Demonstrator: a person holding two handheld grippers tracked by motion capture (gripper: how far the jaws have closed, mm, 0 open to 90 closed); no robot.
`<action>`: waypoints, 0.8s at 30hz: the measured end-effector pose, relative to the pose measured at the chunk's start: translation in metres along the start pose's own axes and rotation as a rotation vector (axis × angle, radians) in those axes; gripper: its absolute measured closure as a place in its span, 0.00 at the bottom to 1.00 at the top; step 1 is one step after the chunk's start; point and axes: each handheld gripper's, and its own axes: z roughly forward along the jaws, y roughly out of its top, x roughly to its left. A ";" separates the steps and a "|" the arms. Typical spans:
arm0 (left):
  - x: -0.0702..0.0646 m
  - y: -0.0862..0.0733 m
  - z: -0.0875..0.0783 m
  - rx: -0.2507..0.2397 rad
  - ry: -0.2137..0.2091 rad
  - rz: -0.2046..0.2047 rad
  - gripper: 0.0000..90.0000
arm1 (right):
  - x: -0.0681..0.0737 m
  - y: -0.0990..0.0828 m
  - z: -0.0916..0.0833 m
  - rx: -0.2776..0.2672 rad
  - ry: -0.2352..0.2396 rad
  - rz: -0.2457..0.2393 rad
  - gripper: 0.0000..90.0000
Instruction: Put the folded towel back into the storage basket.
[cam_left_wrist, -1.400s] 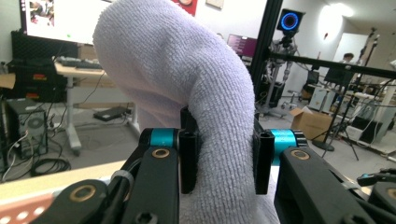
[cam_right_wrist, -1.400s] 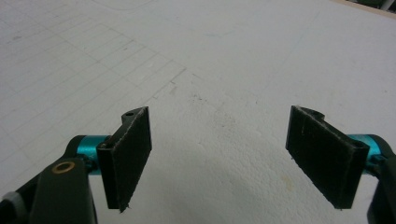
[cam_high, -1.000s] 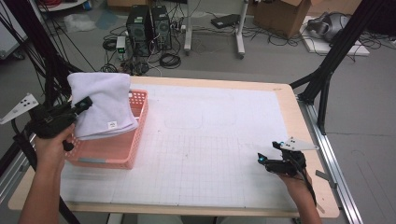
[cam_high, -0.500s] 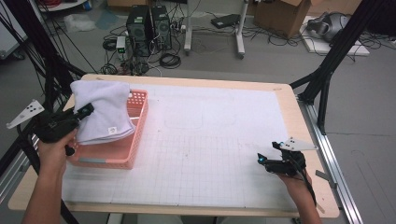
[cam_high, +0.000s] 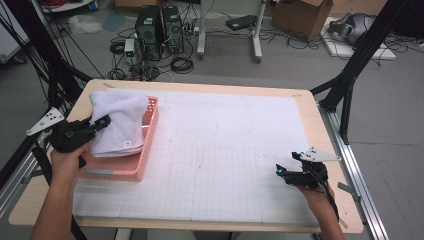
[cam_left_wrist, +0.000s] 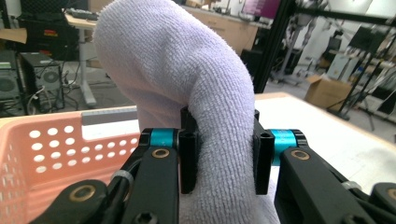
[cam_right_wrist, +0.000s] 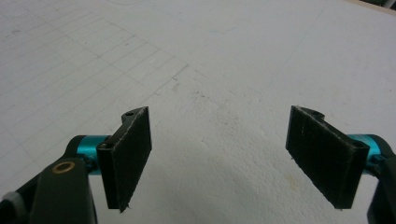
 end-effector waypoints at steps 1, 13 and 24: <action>0.000 0.000 0.000 0.000 0.000 0.000 0.79 | 0.000 0.000 0.000 0.000 0.000 0.000 0.24; 0.008 -0.005 0.006 0.074 0.035 -0.021 0.78 | 0.001 0.000 0.001 0.002 0.001 0.000 0.24; 0.019 -0.012 0.019 0.177 0.074 -0.123 0.71 | 0.001 0.000 0.002 0.003 -0.001 -0.003 0.24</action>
